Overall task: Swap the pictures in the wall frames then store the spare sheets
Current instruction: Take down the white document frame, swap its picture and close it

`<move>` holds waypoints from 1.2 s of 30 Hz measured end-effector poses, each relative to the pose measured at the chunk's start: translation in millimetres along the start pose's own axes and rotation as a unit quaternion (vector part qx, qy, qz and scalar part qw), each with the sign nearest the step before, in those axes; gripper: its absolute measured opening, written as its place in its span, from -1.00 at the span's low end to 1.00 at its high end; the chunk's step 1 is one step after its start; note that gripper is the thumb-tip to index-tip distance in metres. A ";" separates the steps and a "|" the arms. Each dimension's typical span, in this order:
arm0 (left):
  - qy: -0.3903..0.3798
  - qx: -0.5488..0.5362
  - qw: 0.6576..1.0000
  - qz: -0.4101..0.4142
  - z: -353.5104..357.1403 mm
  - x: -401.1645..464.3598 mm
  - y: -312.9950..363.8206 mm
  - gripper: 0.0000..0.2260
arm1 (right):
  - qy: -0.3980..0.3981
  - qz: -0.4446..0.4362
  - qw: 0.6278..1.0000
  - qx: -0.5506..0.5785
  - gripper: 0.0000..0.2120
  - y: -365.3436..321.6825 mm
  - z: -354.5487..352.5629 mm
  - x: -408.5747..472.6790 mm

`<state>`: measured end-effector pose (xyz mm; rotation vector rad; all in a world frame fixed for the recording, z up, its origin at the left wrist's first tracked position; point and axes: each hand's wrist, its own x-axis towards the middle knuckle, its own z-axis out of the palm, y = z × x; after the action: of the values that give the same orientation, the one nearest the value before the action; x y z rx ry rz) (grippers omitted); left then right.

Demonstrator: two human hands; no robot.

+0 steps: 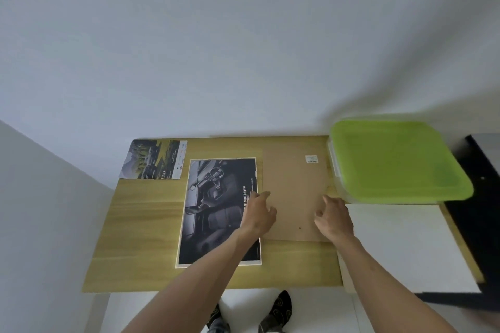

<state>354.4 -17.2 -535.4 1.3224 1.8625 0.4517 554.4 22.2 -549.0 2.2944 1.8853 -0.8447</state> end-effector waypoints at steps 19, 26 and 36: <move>0.106 -0.188 0.952 -0.216 12.6 26.8 34.4 -0.58 | 0.014 0.025 0.973 0.227 -0.56 24.1 -15.5 24.1; 0.122 -0.219 0.947 -0.200 -17.9 13.6 11.2 -0.66 | -0.021 0.033 0.952 0.304 -0.47 11.4 -13.9 13.3; 0.166 -0.227 0.940 -0.193 -90.1 -20.5 -58.1 -0.58 | -0.071 -0.090 0.940 0.321 -0.46 -55.1 18.5 -22.3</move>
<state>251.8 -45.0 -510.4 0.5786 2.0638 0.8708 494.3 9.4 -538.7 2.2784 1.9856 -1.8312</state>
